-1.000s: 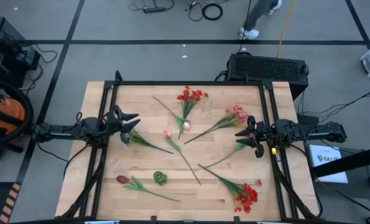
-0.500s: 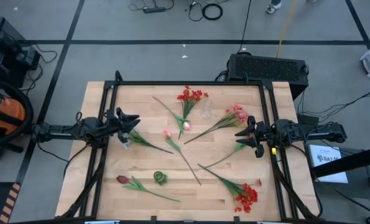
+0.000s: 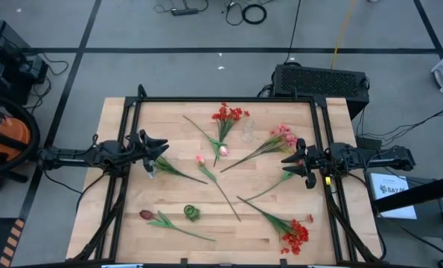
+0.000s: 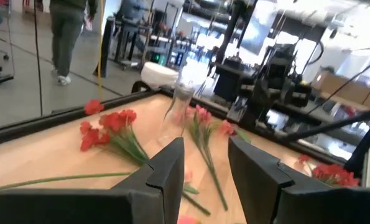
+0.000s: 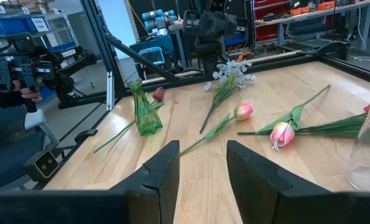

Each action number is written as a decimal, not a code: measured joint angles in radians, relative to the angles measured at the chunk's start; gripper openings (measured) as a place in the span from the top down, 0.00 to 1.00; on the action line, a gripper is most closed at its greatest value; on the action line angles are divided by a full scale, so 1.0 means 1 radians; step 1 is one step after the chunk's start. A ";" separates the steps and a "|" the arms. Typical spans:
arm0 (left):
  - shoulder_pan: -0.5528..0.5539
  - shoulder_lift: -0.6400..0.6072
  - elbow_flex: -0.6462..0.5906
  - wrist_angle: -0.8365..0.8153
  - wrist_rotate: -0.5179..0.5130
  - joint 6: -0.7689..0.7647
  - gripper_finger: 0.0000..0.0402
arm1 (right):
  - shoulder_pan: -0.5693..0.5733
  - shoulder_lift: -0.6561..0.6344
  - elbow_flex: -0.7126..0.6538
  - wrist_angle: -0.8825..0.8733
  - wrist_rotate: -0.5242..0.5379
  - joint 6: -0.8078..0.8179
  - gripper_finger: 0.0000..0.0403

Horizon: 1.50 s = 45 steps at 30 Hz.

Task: Sort flowers into vase by color
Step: Put the bottom red flowers into the green vase

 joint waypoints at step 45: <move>-0.191 1.820 1.472 -0.163 0.290 0.372 0.72 | 0.000 0.000 0.000 0.000 0.000 0.000 0.69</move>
